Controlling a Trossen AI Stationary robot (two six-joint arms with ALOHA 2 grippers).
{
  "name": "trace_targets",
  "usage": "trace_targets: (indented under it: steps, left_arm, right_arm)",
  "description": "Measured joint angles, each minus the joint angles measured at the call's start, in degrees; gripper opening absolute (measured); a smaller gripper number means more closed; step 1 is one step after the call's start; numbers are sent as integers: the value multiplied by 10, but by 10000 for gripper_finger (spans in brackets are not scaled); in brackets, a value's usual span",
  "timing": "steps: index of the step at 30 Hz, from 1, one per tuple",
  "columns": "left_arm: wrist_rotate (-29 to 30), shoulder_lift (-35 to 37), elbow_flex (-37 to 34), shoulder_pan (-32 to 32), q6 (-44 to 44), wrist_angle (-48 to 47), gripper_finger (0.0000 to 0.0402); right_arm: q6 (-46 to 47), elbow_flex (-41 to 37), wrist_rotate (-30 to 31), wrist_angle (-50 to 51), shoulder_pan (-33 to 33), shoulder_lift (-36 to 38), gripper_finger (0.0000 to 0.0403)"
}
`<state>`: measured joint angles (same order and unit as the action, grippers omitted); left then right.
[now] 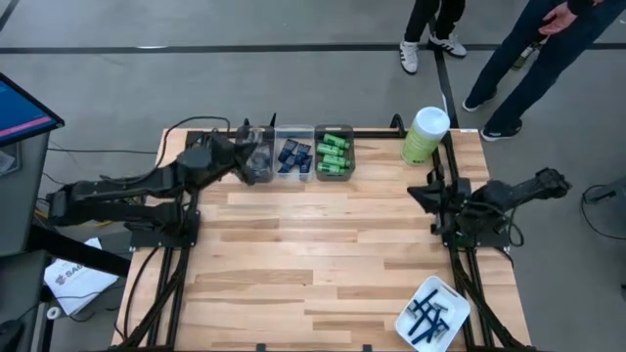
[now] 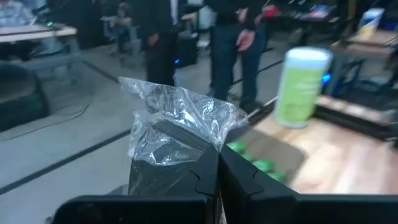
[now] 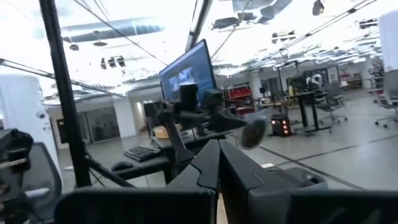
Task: Pick & Place Travel size toiletries
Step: Put the black hairbrush into the left black bin
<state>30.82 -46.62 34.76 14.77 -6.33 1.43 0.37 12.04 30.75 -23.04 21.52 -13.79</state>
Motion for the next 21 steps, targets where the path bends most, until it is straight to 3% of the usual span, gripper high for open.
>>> trace_targets:
  steps: [12, 21]
  left_arm:
    - [-131, -157, 0, 184, 1, -2, 0]
    - [-133, -220, 0, 215, -1, 0, 26]
  right_arm:
    - [60, -80, -23, -16, -19, 0, 0]
    - [66, -116, -23, -6, -19, 3, 0]
